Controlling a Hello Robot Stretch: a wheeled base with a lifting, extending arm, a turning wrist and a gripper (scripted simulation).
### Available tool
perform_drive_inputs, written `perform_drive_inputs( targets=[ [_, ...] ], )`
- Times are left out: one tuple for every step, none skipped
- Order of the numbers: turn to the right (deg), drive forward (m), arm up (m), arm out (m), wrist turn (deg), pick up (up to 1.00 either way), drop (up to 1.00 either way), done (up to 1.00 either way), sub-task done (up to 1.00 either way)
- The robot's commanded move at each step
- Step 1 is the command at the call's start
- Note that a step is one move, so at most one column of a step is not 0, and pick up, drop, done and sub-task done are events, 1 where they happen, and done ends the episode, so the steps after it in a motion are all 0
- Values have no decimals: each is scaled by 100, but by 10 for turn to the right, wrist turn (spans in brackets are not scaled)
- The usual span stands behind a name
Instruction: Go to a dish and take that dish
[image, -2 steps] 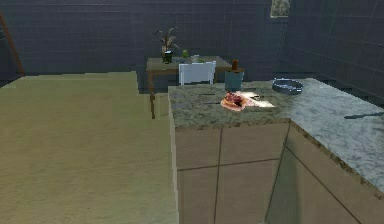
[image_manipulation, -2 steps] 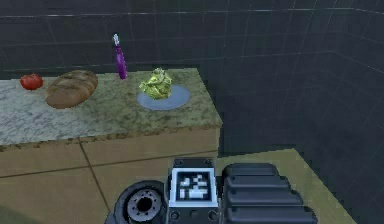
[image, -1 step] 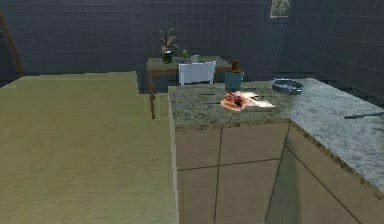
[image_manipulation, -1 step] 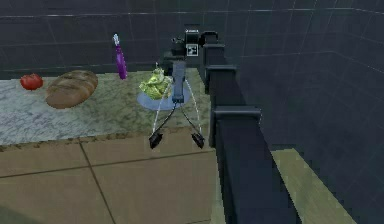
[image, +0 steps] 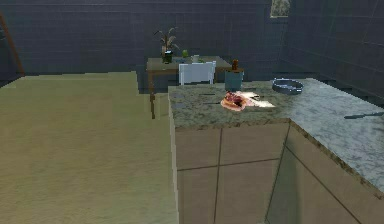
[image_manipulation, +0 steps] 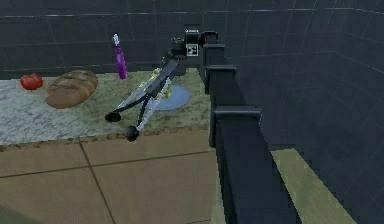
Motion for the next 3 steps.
perform_drive_inputs(
  targets=[
    [0,0,0,0,450,0,0,0,0],
    [0,0,0,0,450,0,0,0,0],
    [0,0,0,0,180,0,0,0,0]
  ],
)
